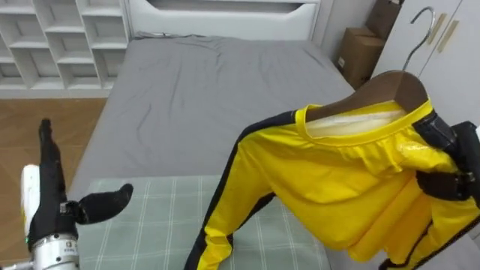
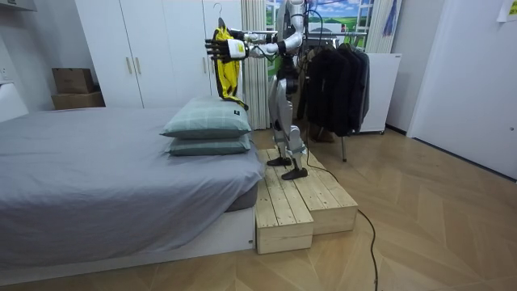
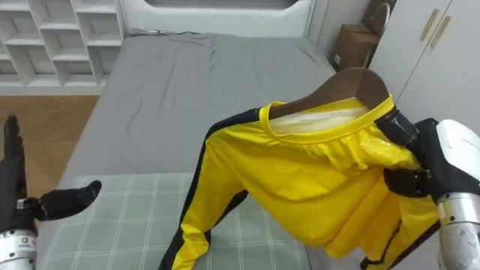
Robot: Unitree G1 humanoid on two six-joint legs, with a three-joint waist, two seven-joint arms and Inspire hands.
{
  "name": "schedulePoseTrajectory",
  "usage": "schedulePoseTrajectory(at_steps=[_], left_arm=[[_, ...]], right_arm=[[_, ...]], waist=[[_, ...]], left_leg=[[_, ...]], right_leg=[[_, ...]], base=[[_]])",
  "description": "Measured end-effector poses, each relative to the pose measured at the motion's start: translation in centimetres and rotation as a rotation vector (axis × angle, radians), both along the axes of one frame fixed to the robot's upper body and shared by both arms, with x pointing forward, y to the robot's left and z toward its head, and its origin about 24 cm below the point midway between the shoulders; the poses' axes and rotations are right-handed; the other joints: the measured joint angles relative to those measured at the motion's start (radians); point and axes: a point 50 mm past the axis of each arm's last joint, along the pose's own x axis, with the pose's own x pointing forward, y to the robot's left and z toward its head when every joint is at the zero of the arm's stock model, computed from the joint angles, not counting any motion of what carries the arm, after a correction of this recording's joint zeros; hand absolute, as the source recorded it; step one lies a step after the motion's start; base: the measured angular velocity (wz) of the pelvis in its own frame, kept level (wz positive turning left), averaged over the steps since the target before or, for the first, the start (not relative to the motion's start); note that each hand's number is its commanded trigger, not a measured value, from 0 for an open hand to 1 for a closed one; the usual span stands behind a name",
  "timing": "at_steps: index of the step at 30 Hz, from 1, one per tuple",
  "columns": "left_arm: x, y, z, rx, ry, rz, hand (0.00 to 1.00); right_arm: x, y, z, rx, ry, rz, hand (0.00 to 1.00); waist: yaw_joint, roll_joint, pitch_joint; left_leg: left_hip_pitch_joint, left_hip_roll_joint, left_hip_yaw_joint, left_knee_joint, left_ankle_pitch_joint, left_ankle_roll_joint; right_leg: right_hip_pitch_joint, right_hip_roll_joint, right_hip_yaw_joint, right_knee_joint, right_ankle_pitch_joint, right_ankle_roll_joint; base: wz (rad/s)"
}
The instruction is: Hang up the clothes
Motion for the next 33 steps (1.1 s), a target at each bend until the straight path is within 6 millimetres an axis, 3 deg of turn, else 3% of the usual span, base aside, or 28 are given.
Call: schedulePoseTrajectory(at_steps=[4,7,14,21,24,29,33], left_arm=[[-2.2,2.1,-2.2,-0.082,0.079,0.139,0.0],[-2.9,2.8,-2.3,-0.081,0.086,0.172,0.0],[-3.4,2.8,-2.7,-0.101,0.094,0.193,0.0],[-6.3,2.4,-6.2,-0.164,0.243,0.256,0.0],[-7.4,2.5,-6.7,-0.164,0.277,0.264,0.0],[-7.4,2.3,-6.7,-0.172,0.282,0.244,0.0],[-6.1,1.8,-5.3,-0.169,0.207,0.191,0.0]], right_arm=[[-0.3,-0.5,0.4,-0.008,-0.026,-0.029,1.0],[-0.5,-0.2,1.5,-0.024,-0.071,-0.016,1.0],[-0.8,0.6,2.8,-0.044,-0.143,0.005,1.0],[-1.7,0.4,2.9,-0.048,-0.155,-0.004,1.0],[-1.8,0.3,3.3,-0.055,-0.169,-0.007,1.0],[-1.8,0.4,3.6,-0.063,-0.186,0.002,1.0],[-2.1,0.5,3.0,-0.055,-0.166,0.0,1.0]], waist=[[0.006,0.002,0.0016],[0.016,0.009,0.0063],[0.022,0.018,0.0032],[0.047,0.012,0.0022],[0.046,0.007,0.0022],[0.046,-0.001,0.0037],[0.048,-0.012,0.0035]], left_leg=[[-0.008,-0.001,-0.001,-0.002,0.0,0.0],[-0.008,-0.001,-0.003,-0.008,-0.001,0.0],[-0.013,-0.002,-0.02,-0.006,0.0,0.0],[-0.006,-0.002,-0.005,-0.005,0.0,0.0],[-0.01,-0.002,-0.003,-0.005,0.0,0.0],[-0.016,-0.002,-0.011,-0.005,0.0,0.0],[-0.022,-0.003,-0.01,0.002,-0.001,0.0]], right_leg=[[-0.002,-0.001,-0.002,-0.001,0.0,0.0],[-0.002,-0.001,-0.003,-0.002,0.0,0.001],[0.001,-0.003,-0.024,-0.002,-0.001,0.001],[-0.003,-0.003,-0.016,-0.001,-0.004,0.0],[-0.001,-0.003,-0.013,-0.003,-0.004,0.0],[-0.002,-0.008,-0.024,-0.001,-0.007,0.003],[-0.018,-0.012,-0.025,0.015,-0.008,0.004]], base=[[0.01],[0.03],[0.07],[-0.04],[0.01],[0.07],[0.0]])
